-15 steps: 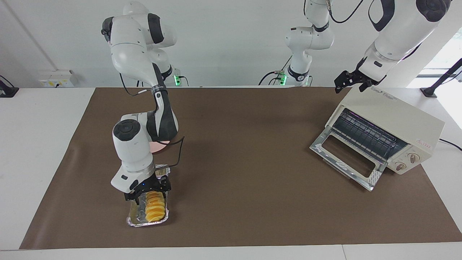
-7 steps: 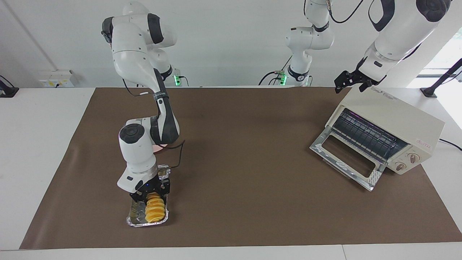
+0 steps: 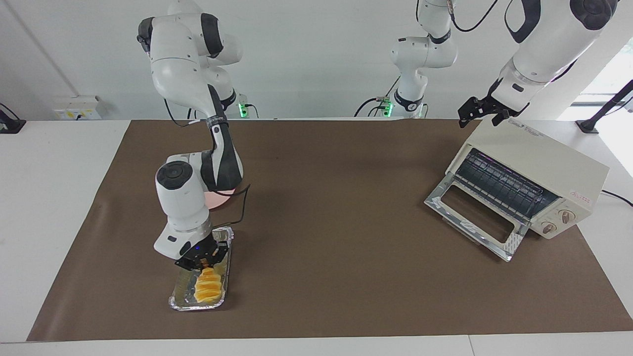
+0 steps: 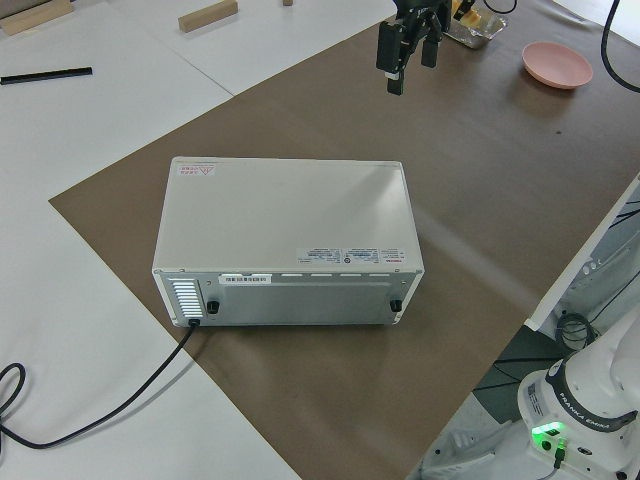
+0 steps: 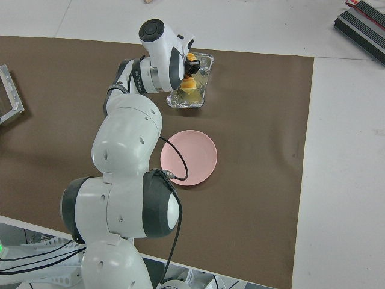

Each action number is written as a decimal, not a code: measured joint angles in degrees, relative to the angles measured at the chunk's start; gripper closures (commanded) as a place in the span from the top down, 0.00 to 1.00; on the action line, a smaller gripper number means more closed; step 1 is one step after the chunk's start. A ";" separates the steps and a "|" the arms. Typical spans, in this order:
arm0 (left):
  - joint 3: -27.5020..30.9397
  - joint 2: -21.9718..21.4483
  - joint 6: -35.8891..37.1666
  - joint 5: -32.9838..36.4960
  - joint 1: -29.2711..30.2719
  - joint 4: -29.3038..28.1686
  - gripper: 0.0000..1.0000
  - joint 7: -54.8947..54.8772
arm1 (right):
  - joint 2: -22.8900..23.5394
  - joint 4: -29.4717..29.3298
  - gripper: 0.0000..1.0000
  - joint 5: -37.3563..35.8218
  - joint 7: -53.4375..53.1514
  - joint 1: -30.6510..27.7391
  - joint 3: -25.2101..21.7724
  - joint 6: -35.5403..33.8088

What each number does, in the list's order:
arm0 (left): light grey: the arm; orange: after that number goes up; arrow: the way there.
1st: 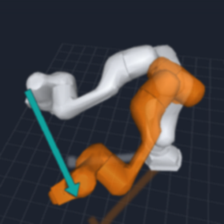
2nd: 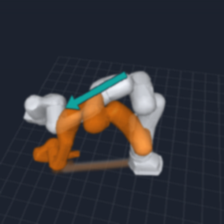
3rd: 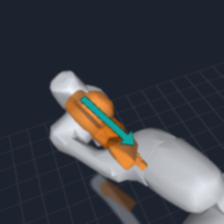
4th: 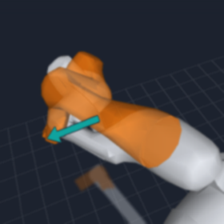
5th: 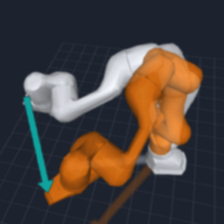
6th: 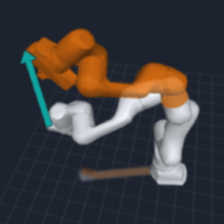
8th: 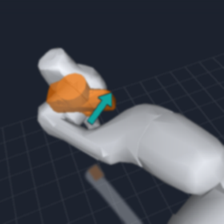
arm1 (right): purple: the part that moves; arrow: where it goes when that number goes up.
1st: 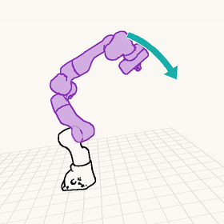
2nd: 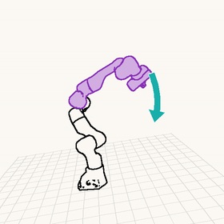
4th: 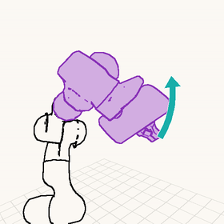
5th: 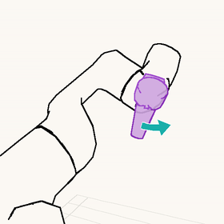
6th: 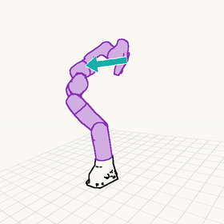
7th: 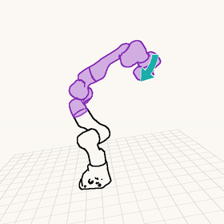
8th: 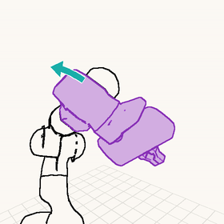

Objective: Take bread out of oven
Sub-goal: 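Grasp the orange bread pieces in the foil tray with the right gripper, then lift the bread out of the tray and lower it onto the pink plate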

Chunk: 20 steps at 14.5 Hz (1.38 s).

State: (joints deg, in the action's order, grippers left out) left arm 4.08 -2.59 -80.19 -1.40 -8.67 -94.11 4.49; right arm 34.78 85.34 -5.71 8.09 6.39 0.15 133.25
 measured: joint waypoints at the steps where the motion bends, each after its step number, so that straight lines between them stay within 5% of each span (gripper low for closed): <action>1: 0.00 0.00 0.00 0.00 0.00 0.00 1.00 0.00 | -0.98 -0.03 0.00 0.00 0.00 0.02 0.03 -1.68; 6: 0.00 0.00 0.00 0.00 0.00 0.00 1.00 0.00 | -8.71 2.54 0.00 0.05 0.00 0.05 0.13 -11.81; 12: 0.00 0.00 0.00 0.00 0.00 0.00 1.00 0.00 | -27.33 28.29 0.00 6.66 -0.18 -3.36 -0.06 -12.90; 20: 0.00 0.00 0.00 0.00 0.00 0.00 1.00 0.00 | -35.65 52.98 0.00 11.11 0.62 -4.59 0.49 5.81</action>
State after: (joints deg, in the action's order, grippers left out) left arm 4.08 -2.59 -80.19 -1.40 -8.67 -94.11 4.49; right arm -0.87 138.32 5.40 8.71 1.79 0.65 139.06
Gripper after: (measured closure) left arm 0.000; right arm 0.868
